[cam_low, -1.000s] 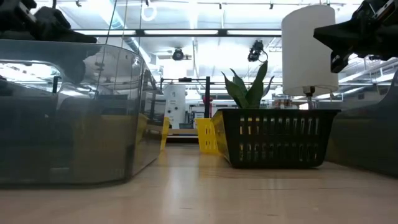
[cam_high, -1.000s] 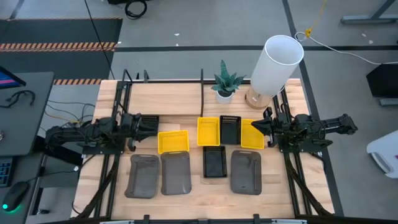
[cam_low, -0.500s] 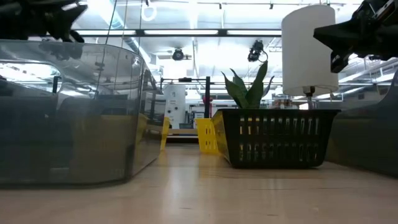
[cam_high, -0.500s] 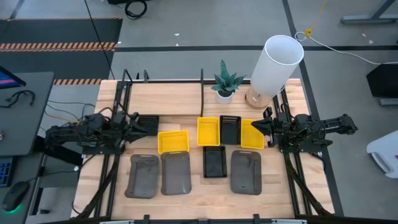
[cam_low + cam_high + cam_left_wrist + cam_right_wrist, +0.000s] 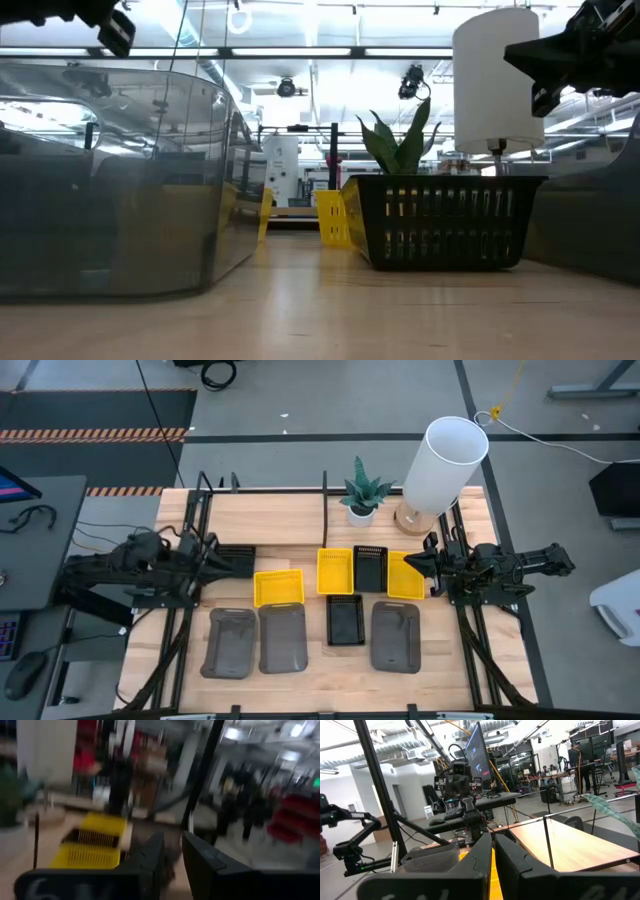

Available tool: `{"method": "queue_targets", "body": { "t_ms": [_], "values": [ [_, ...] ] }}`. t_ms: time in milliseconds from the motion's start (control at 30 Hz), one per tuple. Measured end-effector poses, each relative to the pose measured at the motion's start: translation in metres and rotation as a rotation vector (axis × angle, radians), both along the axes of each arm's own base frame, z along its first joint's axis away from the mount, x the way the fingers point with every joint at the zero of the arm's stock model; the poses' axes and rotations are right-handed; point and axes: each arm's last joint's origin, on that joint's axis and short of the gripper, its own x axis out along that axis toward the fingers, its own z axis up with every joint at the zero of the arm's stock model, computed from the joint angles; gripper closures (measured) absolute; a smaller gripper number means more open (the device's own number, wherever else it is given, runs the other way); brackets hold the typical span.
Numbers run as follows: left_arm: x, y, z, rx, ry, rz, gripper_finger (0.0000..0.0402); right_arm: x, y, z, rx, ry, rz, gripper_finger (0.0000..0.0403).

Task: Stack baskets on shelf by color
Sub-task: Stack the left transparent black bin on the middle transparent black bin

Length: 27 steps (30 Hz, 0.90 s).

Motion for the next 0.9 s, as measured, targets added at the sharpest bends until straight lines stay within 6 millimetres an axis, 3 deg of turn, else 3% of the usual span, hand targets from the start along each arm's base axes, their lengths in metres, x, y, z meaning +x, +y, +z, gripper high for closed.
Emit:
{"method": "queue_targets", "body": {
  "t_ms": [333,600,900],
  "values": [
    [0.008,-0.001,0.008,-0.029,0.409,-0.007,0.029,0.0,0.0,0.0,0.0,0.0,0.0,0.0376],
    [0.017,-0.005,-0.003,-0.101,0.603,-0.017,0.0241,0.0,0.0,0.0,0.0,0.0,0.0,0.0376],
    [0.026,-0.014,-0.016,-0.153,0.78,-0.031,0.0252,0.0,0.0,0.0,0.0,0.0,0.0,0.0376]
  ]
}}
